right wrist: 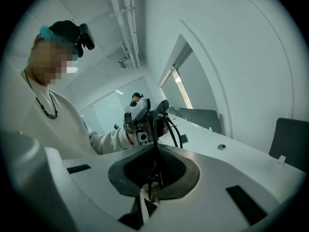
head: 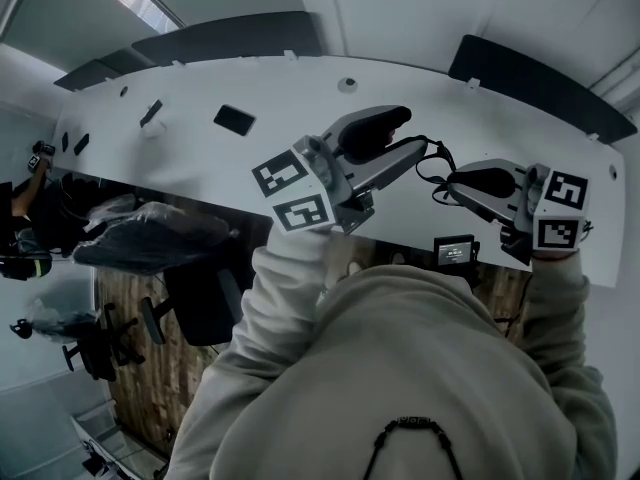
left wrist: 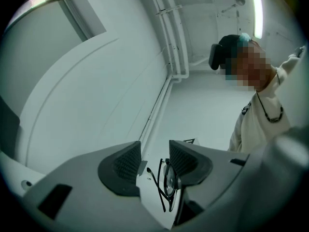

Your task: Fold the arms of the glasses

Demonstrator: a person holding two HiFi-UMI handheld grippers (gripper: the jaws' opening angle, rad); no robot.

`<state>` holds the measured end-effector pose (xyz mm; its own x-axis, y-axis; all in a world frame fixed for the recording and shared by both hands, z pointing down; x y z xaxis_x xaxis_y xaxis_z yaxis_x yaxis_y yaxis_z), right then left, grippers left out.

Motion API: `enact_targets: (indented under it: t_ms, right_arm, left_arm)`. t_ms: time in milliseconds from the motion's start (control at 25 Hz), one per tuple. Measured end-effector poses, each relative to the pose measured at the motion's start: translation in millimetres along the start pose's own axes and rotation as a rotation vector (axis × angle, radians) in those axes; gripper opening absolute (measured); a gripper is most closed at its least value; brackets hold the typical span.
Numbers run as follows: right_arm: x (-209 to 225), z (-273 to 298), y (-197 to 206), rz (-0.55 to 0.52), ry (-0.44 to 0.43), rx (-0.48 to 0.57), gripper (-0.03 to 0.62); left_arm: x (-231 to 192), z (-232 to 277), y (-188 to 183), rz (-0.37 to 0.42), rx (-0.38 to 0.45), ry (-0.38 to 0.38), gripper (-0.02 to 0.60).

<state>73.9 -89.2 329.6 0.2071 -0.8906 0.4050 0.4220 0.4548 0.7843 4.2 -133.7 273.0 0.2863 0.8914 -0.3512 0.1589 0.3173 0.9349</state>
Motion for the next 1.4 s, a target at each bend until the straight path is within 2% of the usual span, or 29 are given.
enact_targets:
  t_ms: [160,200,480,720,880,1160,1280,1400]
  right_arm:
    - [23,5,7,-0.007,0.055,-0.059,0.038]
    - [29,6,10,-0.012,0.068,-0.075,0.038]
    - [83,29,39,-0.049,0.179,-0.220,0.038]
    - [141,64,99,-0.088,0.263,-0.439,0.038]
    - [176,92,144,-0.113,0.275,-0.557,0.038]
    - [229,134,233,-0.034,0.288,-0.724,0.038]
    - [236,144,271,0.036,0.269,-0.797,0.038]
    - [234,153,293,0.059,0.243,-0.850,0.038]
  left_arm:
    - [1,-6,4,0.037,0.003,-0.014,0.028]
    - [0,-7,6,0.036,0.002,-0.022,0.010]
    - [-14,-25,12,-0.012,-0.003,-0.094,0.005]
    - [-18,-45,18,-0.040,-0.006,-0.160,0.005]
    - [-13,-57,22,-0.041,0.009,-0.153,0.005]
    - [-12,-77,28,-0.051,0.019,-0.216,0.005]
    - [-10,-85,30,-0.056,0.024,-0.236,0.005]
    - [-10,-93,30,-0.069,0.033,-0.251,0.005]
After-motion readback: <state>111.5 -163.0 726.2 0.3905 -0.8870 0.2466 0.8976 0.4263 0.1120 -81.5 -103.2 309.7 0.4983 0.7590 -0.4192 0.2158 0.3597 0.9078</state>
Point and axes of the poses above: the fingertips, and each gripper's own axes: z forward along the fingers, x to its right, y out of its underside, the point moved 1 cm from there along -z, backward along the fingers, and after that the axes turned 12 degrees about -x, right-handed, at the moved point
